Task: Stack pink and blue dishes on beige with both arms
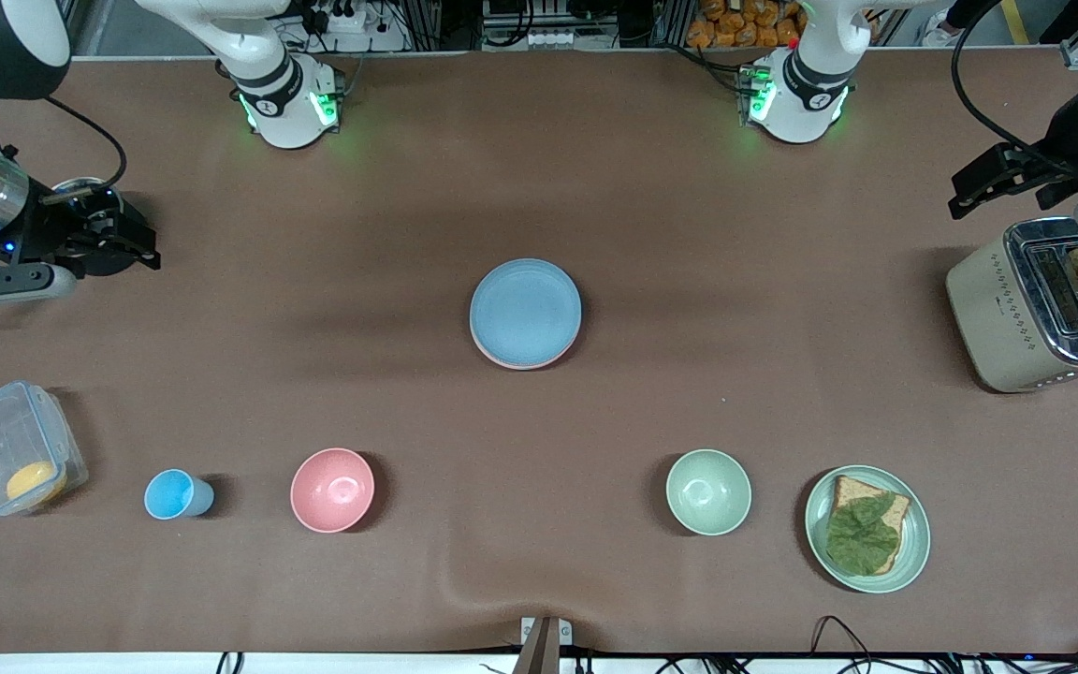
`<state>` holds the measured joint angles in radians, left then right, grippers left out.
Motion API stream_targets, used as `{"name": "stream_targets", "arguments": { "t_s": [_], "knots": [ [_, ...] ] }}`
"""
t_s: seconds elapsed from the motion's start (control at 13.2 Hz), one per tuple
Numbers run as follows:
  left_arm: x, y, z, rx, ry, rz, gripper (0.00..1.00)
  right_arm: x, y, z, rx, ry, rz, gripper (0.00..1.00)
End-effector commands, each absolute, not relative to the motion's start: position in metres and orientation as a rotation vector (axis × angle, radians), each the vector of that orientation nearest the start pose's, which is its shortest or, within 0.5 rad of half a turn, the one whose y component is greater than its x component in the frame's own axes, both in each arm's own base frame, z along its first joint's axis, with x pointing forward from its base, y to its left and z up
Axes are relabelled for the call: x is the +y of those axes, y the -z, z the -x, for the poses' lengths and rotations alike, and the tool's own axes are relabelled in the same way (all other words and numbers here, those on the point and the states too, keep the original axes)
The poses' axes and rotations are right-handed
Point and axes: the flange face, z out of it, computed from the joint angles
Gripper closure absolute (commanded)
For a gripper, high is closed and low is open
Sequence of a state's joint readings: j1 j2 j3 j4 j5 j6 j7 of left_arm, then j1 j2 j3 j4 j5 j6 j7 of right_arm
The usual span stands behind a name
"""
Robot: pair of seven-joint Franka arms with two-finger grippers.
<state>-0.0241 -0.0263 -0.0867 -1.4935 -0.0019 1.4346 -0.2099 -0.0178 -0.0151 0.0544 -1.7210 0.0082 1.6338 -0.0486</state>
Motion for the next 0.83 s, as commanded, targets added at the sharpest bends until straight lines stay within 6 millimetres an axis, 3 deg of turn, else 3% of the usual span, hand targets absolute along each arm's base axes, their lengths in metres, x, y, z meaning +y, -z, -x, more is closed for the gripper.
{"name": "stream_targets", "arguments": {
  "t_s": [0.0, 0.3, 0.76],
  "knots": [
    [-0.06, -0.671, -0.522, -0.134, -0.041, 3.134, 0.0, 0.011, -0.584, -0.546, -0.08, -0.071, 3.16, 0.0],
    [-0.06, -0.673, -0.521, -0.136, -0.037, 3.139, 0.0, -0.01, -0.6, -0.543, -0.075, -0.028, 3.159, 0.0],
    [-0.061, -0.672, -0.518, -0.14, -0.06, 3.126, 0.0, -0.009, -0.601, -0.541, -0.077, -0.042, 3.158, 0.0]
  ]
}}
